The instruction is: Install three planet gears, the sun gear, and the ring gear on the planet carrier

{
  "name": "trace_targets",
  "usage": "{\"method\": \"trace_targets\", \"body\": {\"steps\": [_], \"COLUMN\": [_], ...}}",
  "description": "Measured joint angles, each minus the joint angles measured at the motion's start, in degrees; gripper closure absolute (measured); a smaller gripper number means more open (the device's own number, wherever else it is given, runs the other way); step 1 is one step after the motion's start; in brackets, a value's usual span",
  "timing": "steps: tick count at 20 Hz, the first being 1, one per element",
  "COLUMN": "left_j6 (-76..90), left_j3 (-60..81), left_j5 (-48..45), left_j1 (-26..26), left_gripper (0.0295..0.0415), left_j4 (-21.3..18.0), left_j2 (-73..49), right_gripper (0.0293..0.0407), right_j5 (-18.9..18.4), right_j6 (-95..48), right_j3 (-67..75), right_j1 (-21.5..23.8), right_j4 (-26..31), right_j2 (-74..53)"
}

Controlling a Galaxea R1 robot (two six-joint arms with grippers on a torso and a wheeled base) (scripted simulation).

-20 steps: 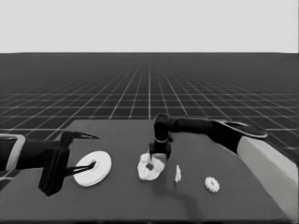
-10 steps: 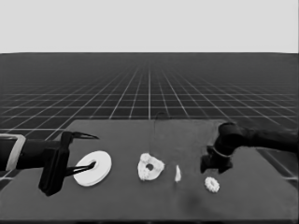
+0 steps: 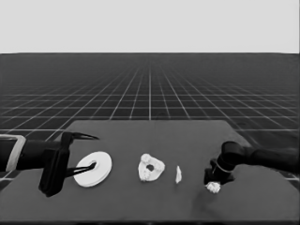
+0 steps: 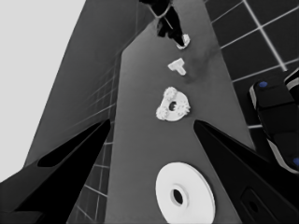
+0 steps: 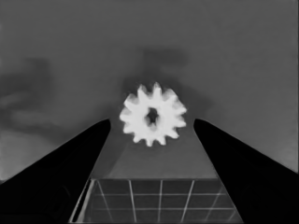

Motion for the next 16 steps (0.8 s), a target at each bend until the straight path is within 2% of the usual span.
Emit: {"method": "trace_targets", "body": {"steps": [6,8,9,16], "left_j6": [0.0,0.0,0.0,0.0], "left_j3": [0.0,0.0,0.0,0.0], "left_j5": [0.0,0.0,0.0,0.0], "left_j1": [0.0,0.0,0.0,0.0], "left_gripper": [0.0326,0.0326,0.0326,0.0326], "left_j4": [0.0,0.0,0.0,0.0], "left_j2": [0.0,0.0,0.0,0.0], "right_gripper": [0.0315,0.0386,0.039,0.039], "right_j5": [0.95,0.98,0.98,0.99], "right_j6": [-0.35,-0.36,-0.36,-0.36], "right_j3": [-1.29,-1.33,-1.33,-1.33], "right_j1": [-1.35,-1.38,-1.37,-1.37], "right_j4": [-1.13,-1.17,-1.18,-1.18], "right_j2": [0.61,0.62,0.62,0.63]}}
